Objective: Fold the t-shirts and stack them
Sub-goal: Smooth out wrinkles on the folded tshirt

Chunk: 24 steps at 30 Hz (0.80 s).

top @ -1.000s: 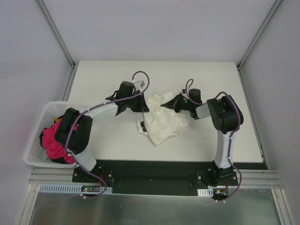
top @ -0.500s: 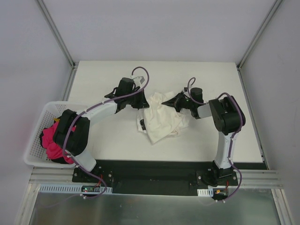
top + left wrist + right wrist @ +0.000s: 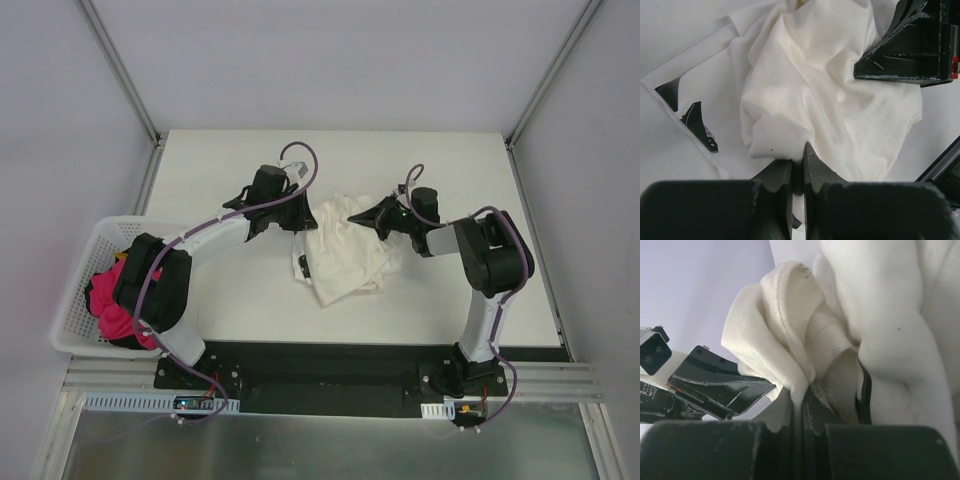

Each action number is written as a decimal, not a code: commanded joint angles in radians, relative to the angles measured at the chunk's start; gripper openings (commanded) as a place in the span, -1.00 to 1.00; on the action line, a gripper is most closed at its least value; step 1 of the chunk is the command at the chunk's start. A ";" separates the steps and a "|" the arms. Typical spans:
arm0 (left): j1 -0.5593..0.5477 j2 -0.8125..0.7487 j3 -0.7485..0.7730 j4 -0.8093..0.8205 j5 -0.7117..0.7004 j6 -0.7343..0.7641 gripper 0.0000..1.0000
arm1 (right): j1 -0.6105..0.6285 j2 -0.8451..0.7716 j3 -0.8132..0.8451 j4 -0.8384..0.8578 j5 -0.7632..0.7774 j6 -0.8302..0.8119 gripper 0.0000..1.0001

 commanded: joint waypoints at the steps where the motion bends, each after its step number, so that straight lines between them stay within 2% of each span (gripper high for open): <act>1: -0.002 -0.041 0.012 0.033 -0.033 0.005 -1.00 | 0.000 -0.072 -0.037 0.081 -0.024 0.007 -0.99; 12: -0.002 -0.067 0.025 0.015 -0.042 0.016 -1.00 | 0.017 -0.111 -0.091 0.143 -0.010 0.024 -0.99; 18: -0.003 -0.068 0.133 -0.048 -0.039 0.040 -1.00 | 0.014 -0.131 -0.061 0.132 -0.013 0.018 -0.99; 24: -0.003 -0.021 0.314 -0.143 -0.034 0.083 -1.00 | 0.012 -0.152 -0.018 0.089 -0.012 0.012 -0.99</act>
